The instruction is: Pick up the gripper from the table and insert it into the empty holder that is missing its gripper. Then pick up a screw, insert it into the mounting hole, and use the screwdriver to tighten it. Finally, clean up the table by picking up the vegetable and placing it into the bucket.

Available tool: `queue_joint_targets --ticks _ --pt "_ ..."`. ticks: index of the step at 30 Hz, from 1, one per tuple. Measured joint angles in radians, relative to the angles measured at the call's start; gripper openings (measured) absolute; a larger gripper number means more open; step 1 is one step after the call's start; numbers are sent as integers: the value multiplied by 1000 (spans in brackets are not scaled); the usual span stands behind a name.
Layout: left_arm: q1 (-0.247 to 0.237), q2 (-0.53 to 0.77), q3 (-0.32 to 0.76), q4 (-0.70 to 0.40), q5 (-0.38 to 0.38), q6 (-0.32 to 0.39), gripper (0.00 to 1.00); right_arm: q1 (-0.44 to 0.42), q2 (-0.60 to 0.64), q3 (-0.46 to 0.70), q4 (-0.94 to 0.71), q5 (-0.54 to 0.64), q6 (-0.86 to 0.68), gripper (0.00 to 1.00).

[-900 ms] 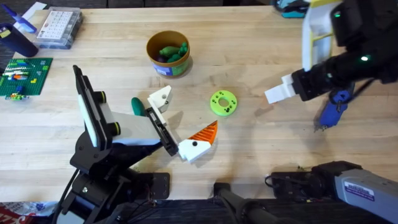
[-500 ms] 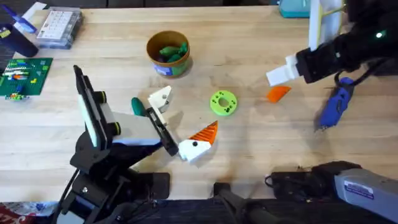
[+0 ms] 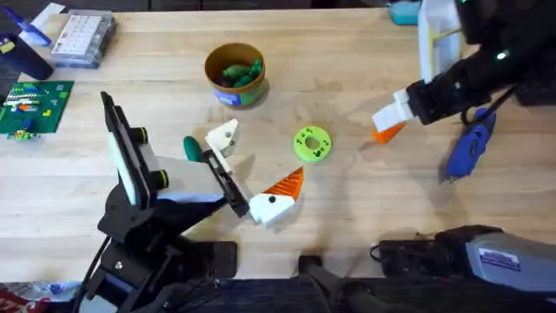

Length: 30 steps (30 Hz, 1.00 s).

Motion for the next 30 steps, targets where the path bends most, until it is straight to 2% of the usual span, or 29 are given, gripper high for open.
queue_joint_targets --ticks 9,17,30 --pt "0 0 0 0 -4 0 992 0 151 -74 22 19 -69 896" --pt "0 0 0 0 -4 0 992 0 187 -74 77 38 -107 893" --pt "0 0 0 0 -4 0 992 0 187 -74 102 47 -116 616"
